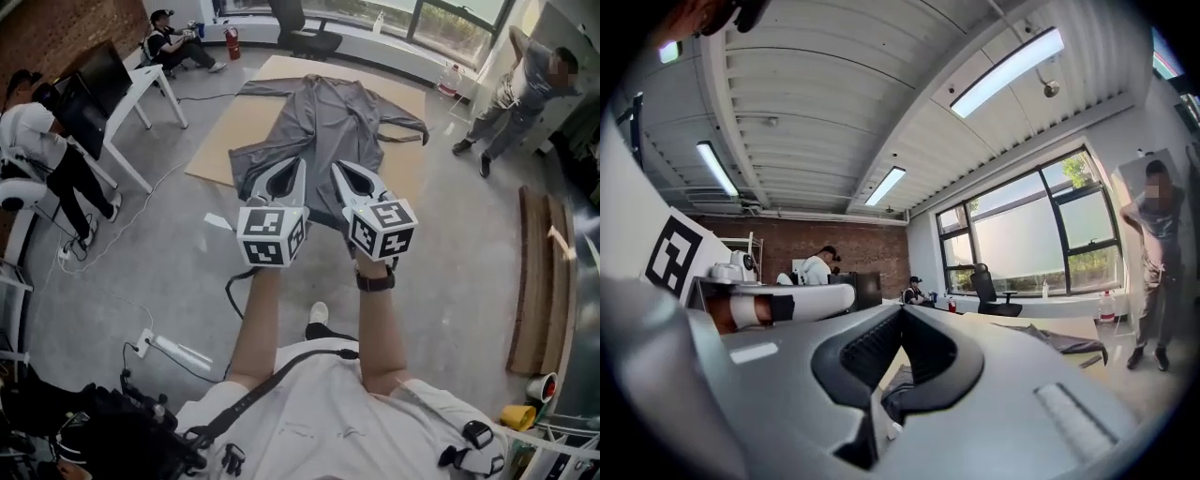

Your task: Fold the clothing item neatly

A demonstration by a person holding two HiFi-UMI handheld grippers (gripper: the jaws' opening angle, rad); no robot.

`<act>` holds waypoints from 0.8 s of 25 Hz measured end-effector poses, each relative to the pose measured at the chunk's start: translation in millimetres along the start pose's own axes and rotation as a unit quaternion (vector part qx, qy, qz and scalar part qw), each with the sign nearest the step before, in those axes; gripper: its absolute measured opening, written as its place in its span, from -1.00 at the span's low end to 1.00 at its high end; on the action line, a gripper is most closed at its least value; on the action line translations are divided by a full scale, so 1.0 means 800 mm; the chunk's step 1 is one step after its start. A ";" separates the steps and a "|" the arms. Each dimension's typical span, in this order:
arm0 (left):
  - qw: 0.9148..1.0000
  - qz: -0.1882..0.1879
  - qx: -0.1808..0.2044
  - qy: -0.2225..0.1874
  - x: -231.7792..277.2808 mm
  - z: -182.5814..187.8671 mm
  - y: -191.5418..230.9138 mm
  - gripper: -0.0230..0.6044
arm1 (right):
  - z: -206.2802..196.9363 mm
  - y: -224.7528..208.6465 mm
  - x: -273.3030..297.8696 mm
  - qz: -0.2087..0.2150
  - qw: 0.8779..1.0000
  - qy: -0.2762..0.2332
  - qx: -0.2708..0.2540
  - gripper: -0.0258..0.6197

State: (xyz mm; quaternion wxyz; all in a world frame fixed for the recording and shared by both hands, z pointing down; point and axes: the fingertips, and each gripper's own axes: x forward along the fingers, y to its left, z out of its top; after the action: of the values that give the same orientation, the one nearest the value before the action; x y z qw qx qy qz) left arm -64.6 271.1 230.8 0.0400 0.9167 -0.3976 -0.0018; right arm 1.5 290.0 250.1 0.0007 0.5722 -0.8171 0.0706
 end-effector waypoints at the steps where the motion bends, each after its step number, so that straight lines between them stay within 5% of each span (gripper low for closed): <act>1: 1.000 -0.004 0.006 0.001 0.019 0.002 0.003 -0.91 | 0.002 -0.017 0.010 -0.005 1.000 0.000 0.005 -0.91; 6: 1.000 -0.019 0.012 -0.003 0.086 0.017 0.015 -0.91 | 0.036 -0.095 0.033 -0.044 0.998 -0.030 0.017 -0.91; 12: 0.999 -0.010 -0.004 0.037 0.154 -0.037 0.056 -0.91 | -0.030 -0.151 0.087 -0.048 0.997 0.022 0.056 -0.91; 20: 0.996 -0.068 -0.022 0.049 0.256 -0.057 0.118 -0.91 | -0.036 -0.205 0.185 -0.095 0.993 0.036 0.057 -0.91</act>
State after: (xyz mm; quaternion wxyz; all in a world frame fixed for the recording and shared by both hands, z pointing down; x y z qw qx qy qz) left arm 7.7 60.9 289.2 0.0792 0.9395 -0.3318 0.0319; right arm 101.3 99.8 309.6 0.0044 0.6432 -0.7532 0.1375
